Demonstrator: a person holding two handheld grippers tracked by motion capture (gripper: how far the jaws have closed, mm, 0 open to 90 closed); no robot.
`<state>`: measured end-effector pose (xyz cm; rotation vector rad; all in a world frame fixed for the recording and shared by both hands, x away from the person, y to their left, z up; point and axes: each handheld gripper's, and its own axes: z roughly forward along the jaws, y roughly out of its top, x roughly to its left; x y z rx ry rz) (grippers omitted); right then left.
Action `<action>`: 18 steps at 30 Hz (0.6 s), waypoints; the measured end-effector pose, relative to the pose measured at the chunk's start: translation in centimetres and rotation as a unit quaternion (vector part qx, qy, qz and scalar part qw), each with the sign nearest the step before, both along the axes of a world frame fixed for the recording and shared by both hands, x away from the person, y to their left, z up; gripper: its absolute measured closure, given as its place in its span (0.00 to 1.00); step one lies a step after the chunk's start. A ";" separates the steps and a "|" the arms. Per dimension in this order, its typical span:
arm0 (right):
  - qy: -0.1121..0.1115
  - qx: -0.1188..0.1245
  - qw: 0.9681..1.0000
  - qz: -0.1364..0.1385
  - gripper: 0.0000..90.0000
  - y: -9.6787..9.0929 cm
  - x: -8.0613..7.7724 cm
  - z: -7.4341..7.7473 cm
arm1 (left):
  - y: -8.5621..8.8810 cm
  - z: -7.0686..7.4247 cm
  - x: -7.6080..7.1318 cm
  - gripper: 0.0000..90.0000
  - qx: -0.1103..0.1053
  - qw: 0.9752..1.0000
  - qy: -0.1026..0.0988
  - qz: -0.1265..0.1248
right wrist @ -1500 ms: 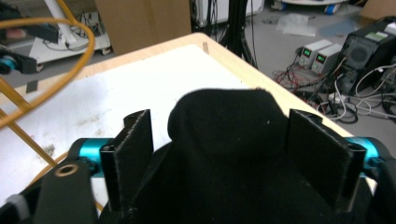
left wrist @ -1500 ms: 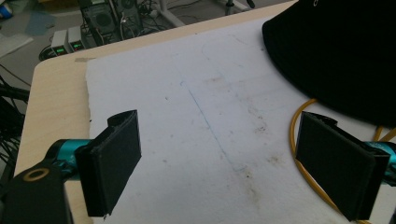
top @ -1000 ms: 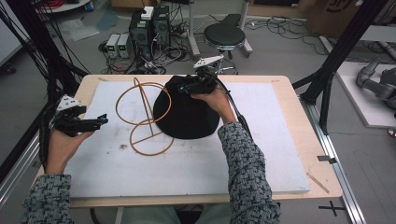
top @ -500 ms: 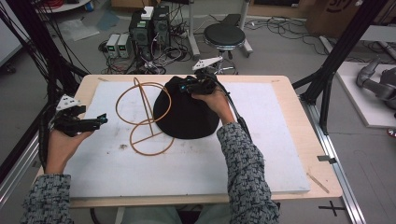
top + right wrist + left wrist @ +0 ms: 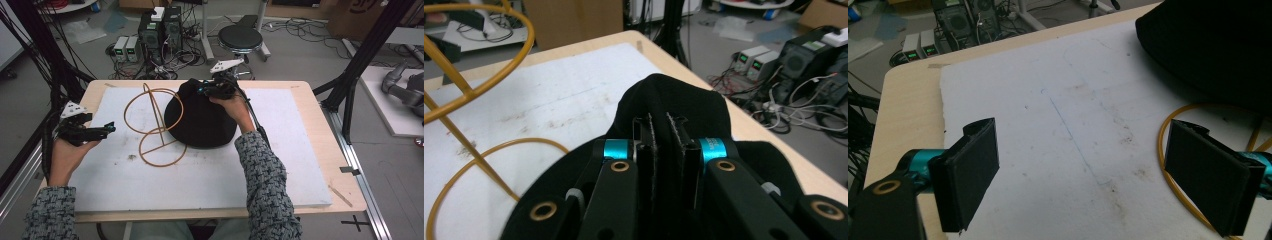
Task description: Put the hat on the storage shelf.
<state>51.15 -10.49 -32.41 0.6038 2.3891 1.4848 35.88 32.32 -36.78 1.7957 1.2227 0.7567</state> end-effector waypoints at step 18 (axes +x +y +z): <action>-0.042 0.045 0.997 -0.048 0.94 -4.1 -1.0 3.6 | -0.2 0.3 0.1 0.16 -0.003 1.000 -0.005 -0.001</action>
